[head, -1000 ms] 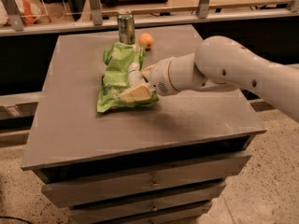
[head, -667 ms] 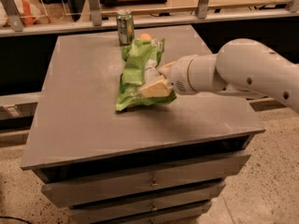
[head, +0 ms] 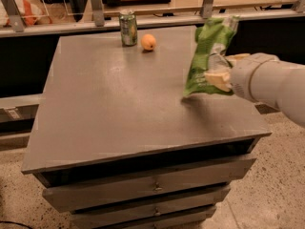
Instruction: Move green rice chip bag near orange
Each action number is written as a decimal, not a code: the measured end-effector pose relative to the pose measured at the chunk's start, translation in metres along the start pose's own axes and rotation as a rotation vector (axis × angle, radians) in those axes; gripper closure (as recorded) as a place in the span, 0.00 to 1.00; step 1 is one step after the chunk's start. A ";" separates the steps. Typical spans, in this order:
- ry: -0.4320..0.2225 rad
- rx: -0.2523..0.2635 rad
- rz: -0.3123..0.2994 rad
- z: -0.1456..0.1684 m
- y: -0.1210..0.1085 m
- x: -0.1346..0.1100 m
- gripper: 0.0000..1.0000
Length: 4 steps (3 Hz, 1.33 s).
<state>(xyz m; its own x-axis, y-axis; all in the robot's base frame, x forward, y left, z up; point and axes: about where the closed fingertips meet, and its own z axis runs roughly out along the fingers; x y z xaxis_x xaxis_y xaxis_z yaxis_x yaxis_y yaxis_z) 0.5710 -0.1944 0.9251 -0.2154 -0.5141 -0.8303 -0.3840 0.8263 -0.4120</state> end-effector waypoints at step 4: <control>-0.095 0.206 -0.028 0.005 -0.103 -0.020 1.00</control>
Offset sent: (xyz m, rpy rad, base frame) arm 0.0299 -0.0822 0.0666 -0.1058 -0.2209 -0.2051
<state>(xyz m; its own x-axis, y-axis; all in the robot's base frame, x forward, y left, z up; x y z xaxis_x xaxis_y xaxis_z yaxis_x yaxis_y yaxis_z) 0.6197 -0.2680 0.9823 -0.1183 -0.5219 -0.8448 -0.1951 0.8464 -0.4956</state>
